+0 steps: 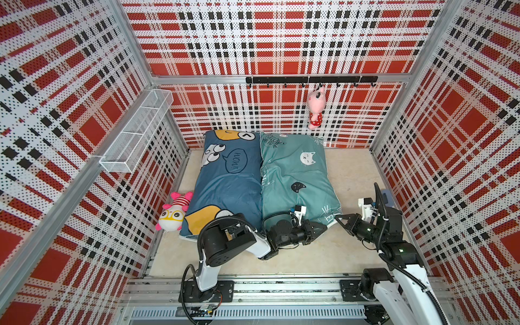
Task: Zip up pillowcases
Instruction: Zip the zipper on the pillowcase.
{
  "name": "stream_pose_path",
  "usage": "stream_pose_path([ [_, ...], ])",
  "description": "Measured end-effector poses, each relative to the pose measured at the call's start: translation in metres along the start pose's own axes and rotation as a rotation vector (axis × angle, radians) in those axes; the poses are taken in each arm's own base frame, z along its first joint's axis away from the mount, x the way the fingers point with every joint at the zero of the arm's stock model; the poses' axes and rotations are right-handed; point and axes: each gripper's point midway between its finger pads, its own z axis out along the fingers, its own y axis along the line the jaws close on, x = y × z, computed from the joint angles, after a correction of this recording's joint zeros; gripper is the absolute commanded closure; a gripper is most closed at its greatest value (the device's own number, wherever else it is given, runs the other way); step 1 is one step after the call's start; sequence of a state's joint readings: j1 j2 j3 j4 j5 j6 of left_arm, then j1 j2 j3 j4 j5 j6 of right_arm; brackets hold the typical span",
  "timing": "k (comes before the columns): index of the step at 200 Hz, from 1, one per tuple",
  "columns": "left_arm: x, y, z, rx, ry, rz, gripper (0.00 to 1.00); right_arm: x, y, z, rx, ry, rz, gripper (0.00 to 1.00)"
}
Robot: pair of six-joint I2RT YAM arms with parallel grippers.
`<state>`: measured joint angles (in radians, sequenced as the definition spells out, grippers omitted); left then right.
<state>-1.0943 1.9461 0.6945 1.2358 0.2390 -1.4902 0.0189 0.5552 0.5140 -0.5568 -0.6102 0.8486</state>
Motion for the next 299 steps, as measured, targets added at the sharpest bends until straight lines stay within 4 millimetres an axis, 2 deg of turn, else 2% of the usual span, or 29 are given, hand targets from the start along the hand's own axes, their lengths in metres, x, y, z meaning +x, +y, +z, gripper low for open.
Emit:
stream_pose_path([
  [73,-0.002,0.026,-0.002,-0.127,0.001,0.056,1.00,-0.017,0.003,-0.002,0.052,-0.027,-0.047,1.00],
  [135,-0.008,0.022,-0.003,-0.157,-0.012,0.102,1.00,-0.033,0.004,-0.001,0.095,-0.053,-0.086,1.00],
  [184,-0.020,0.014,-0.010,-0.171,-0.046,0.135,1.00,-0.046,0.003,-0.002,0.125,-0.069,-0.110,1.00],
  [277,-0.021,0.028,-0.025,-0.229,-0.054,0.160,1.00,-0.058,-0.010,-0.013,0.177,-0.080,-0.086,1.00],
  [299,-0.023,0.022,-0.030,-0.224,-0.066,0.173,1.00,-0.056,-0.015,-0.015,0.180,-0.063,-0.054,1.00],
])
